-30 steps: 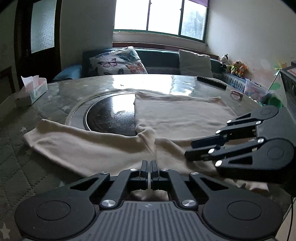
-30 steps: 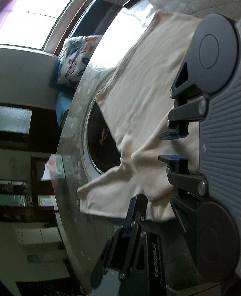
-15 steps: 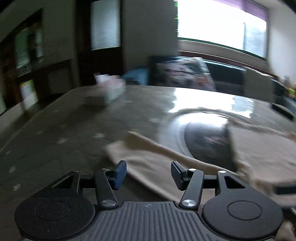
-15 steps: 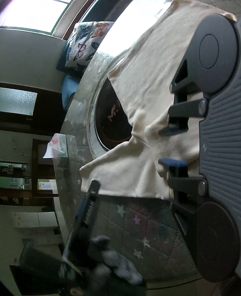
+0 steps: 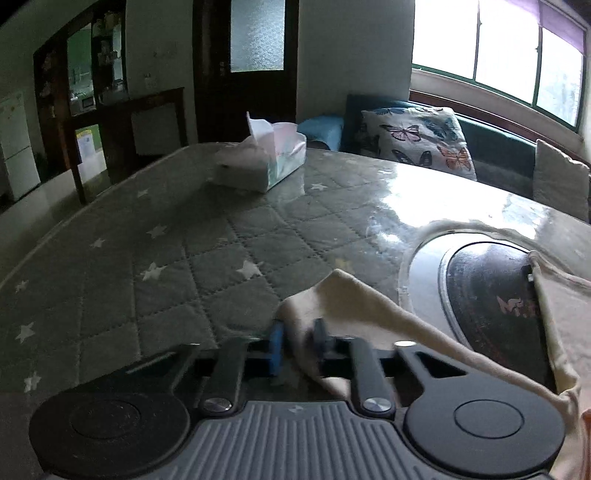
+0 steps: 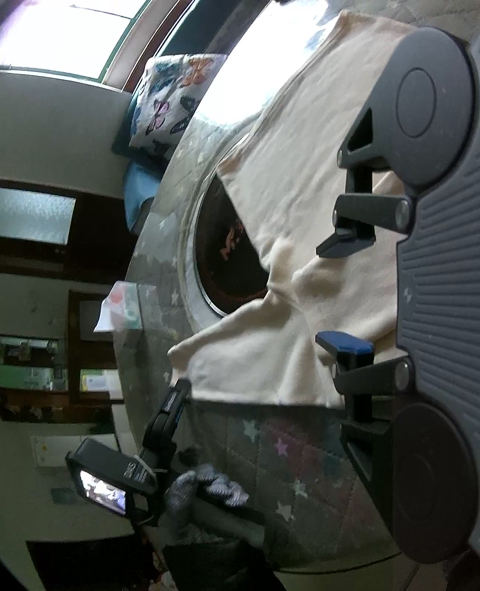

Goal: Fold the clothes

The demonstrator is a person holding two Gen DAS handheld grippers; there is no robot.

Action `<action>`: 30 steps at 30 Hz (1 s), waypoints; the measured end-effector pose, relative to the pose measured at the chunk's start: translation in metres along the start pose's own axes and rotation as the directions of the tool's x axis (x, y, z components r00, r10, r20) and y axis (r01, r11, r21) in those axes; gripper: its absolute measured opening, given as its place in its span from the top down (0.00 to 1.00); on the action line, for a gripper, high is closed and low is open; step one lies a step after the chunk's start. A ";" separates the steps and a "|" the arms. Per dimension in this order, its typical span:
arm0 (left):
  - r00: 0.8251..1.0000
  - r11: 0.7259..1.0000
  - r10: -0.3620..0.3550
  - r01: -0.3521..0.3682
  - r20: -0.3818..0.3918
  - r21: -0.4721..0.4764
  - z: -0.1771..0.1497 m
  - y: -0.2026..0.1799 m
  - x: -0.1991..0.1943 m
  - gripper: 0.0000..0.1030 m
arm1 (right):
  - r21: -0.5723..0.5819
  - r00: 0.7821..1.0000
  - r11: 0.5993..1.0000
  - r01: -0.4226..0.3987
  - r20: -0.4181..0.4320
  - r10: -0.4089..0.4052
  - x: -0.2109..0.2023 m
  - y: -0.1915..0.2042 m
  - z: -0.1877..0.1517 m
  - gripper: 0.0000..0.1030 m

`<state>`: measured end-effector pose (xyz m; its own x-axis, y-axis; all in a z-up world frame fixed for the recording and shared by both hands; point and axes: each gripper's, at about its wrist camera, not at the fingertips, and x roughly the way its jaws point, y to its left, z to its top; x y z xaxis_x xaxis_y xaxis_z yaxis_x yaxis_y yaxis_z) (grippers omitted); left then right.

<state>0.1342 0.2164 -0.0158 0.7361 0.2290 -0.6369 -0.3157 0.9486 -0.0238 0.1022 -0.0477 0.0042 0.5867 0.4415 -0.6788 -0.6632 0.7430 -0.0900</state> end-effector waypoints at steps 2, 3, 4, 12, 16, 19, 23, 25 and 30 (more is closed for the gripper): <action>1.000 1.000 -0.007 0.006 0.012 0.011 0.002 -0.005 -0.005 0.93 | 0.016 1.000 1.000 0.021 -0.009 -0.021 0.000 -0.004 0.000 0.52; 1.000 1.000 -0.011 0.011 0.019 0.017 0.003 -0.008 -0.007 0.94 | 0.027 0.999 0.999 0.031 -0.015 -0.031 0.000 -0.006 -0.001 0.51; 0.999 1.000 -0.018 0.018 0.029 0.022 0.004 -0.011 -0.011 0.94 | 0.037 0.999 0.998 0.041 -0.020 -0.041 -0.001 -0.008 -0.002 0.50; 0.990 0.992 -0.100 0.092 0.104 0.081 0.013 -0.038 -0.046 0.95 | 0.094 0.992 0.989 0.117 -0.065 -0.111 -0.003 -0.023 -0.010 0.48; 0.977 0.982 -0.160 0.143 0.138 0.123 0.017 -0.059 -0.068 0.95 | 0.099 0.989 0.986 0.135 -0.075 -0.128 -0.006 -0.026 -0.014 0.39; 0.966 0.970 -0.208 0.184 0.154 0.157 0.017 -0.074 -0.084 0.95 | 0.099 0.987 0.984 0.146 -0.075 -0.139 -0.009 -0.027 -0.018 0.38; 0.949 0.950 -0.270 0.233 0.165 0.210 0.014 -0.097 -0.103 0.95 | 0.104 0.986 0.982 0.155 -0.073 -0.148 -0.014 -0.029 -0.022 0.38; 0.939 0.938 -0.300 0.258 0.166 0.233 0.011 -0.108 -0.112 0.95 | 0.109 0.986 0.981 0.160 -0.070 -0.153 -0.017 -0.031 -0.025 0.38; 0.916 0.908 -0.368 0.316 0.160 0.276 0.003 -0.133 -0.132 0.95 | 0.123 0.984 0.977 0.173 -0.061 -0.166 -0.026 -0.036 -0.032 0.38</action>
<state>0.0810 0.0609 0.0740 0.8862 -0.1042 -0.4514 0.1117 0.9937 -0.0102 0.0957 -0.1020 0.0019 0.6591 0.2803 -0.6979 -0.4899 0.8641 -0.1156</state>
